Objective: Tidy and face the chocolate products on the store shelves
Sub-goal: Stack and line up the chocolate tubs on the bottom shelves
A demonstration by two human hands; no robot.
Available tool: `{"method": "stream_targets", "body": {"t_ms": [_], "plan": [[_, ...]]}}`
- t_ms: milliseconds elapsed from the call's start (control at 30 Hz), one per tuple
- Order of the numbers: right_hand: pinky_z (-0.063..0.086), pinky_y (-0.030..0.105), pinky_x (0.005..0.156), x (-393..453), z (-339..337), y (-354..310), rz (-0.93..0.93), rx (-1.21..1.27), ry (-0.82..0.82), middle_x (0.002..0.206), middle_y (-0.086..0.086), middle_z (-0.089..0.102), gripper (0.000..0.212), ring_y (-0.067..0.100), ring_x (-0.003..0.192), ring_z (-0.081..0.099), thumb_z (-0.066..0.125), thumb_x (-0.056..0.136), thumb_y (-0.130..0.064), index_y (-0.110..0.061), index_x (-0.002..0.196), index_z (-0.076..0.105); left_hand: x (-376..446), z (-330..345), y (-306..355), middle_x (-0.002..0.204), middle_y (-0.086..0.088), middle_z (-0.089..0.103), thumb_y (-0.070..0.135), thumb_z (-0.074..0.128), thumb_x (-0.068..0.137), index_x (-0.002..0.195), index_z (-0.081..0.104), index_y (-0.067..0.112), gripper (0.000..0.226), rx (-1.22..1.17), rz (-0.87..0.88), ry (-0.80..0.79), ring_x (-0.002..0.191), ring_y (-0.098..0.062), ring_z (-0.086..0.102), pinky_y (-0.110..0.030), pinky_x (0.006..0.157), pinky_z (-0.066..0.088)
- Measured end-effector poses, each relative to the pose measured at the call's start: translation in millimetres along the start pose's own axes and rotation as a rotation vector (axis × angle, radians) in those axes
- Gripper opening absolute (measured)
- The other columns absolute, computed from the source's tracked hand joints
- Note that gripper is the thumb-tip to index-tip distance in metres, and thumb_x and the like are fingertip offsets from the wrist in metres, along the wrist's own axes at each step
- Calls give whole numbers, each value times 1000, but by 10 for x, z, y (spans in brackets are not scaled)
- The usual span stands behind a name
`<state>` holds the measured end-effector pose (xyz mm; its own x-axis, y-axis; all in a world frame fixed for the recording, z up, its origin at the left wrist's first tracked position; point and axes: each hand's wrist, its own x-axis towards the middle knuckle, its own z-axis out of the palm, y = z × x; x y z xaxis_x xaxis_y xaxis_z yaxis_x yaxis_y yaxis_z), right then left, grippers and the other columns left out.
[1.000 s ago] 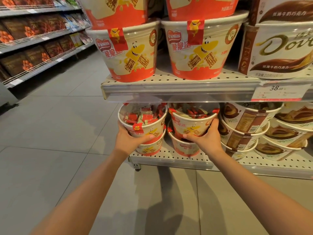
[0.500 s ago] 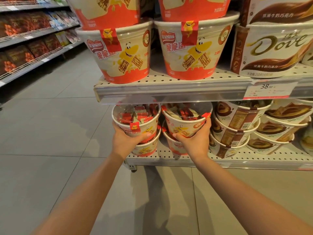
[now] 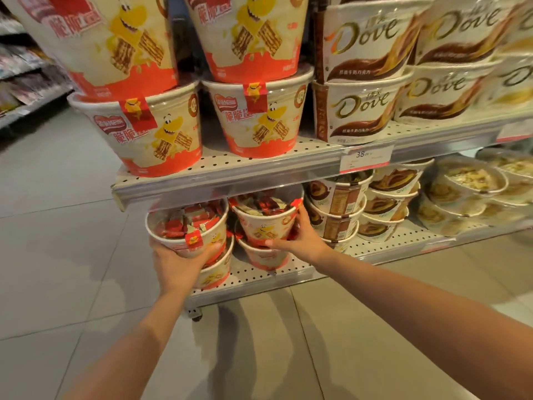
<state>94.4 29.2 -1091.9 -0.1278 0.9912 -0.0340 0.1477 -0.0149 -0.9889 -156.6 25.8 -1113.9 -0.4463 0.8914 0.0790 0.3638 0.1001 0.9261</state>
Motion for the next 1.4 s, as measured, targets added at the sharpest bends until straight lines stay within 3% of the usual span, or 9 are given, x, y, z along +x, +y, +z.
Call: {"method": "stream_targets", "body": {"t_ms": [233, 333, 500, 633, 800, 933, 1033, 1200, 1400], "plan": [[30, 14, 96, -297, -272, 38, -3, -45, -87, 152, -5, 25, 107, 6, 134, 30, 74, 78, -22, -24, 149, -7, -399, 107, 27, 143, -9, 38, 55, 86, 39, 140, 21, 22, 125, -17, -98, 186, 131, -26, 40, -47, 104, 38], [36, -4, 80, -517, -620, 112, -120, -119, -55, 136, -13, 37, 91, -3, 119, 39, 72, 80, -24, -30, 148, 11, -881, 358, 119, 125, -19, 48, 33, 84, 60, 123, 41, 1, 83, 17, -60, 318, 119, -37, 47, -46, 97, 41], [42, 7, 88, -695, -1409, 296, -322, -233, 170, 117, -24, 49, 62, -7, 108, 50, 70, 81, -20, -36, 129, 35, -1317, 1111, 370, 99, -8, 51, 20, 83, 67, 106, 42, 13, 56, 60, -91, 44, 95, -27, 52, -36, 81, 45], [44, 29, 99, -485, -2011, 532, -213, -249, 433, 123, -6, 44, 66, 6, 111, 47, 75, 76, -26, -24, 129, 36, -1457, 1841, 761, 120, -2, 52, 15, 83, 68, 126, 39, 17, 73, -37, -191, -198, 107, -17, 52, -27, 85, 45], [31, 41, 109, -136, -2357, 703, -75, -337, 580, 140, 10, 33, 100, 24, 133, 29, 85, 60, -34, -11, 139, 27, -1513, 2443, 963, 148, -2, 33, 5, 85, 62, 145, 19, 19, 107, -96, -186, -163, 128, -13, 37, -28, 99, 35], [19, 43, 114, 84, -2447, 840, 36, -278, 422, 153, 10, 11, 125, 26, 142, 11, 88, 56, -33, -14, 147, 5, -1474, 2620, 1010, 136, 7, 40, 5, 87, 55, 144, 18, 25, 115, -136, -144, -99, 119, -5, 38, -20, 95, 44], [21, 44, 116, 239, -2508, 970, 15, -255, 308, 154, 9, 9, 132, 27, 143, 12, 90, 52, -30, -18, 148, 0, -1374, 2633, 980, 139, 5, 46, 42, 92, 35, 143, 21, 25, 130, -86, -87, -113, 126, -13, 45, -37, 104, 41], [33, 47, 110, 304, -2573, 1037, -36, -232, 272, 149, 3, 23, 131, 22, 138, 26, 91, 45, -38, -29, 145, 6, -1291, 2676, 961, 132, 3, 52, 15, 91, 49, 141, 26, 20, 113, -36, -18, -139, 117, -2, 53, -27, 94, 50], [40, 29, 99, 305, -2690, 1063, -105, -249, 253, 138, -3, 42, 109, 16, 126, 43, 90, 48, -41, -29, 137, 27, -1171, 2706, 787, 127, 8, 57, 54, 88, 39, 132, 36, 21, 112, 49, 20, -85, 120, -9, 53, -41, 101, 45]]}}
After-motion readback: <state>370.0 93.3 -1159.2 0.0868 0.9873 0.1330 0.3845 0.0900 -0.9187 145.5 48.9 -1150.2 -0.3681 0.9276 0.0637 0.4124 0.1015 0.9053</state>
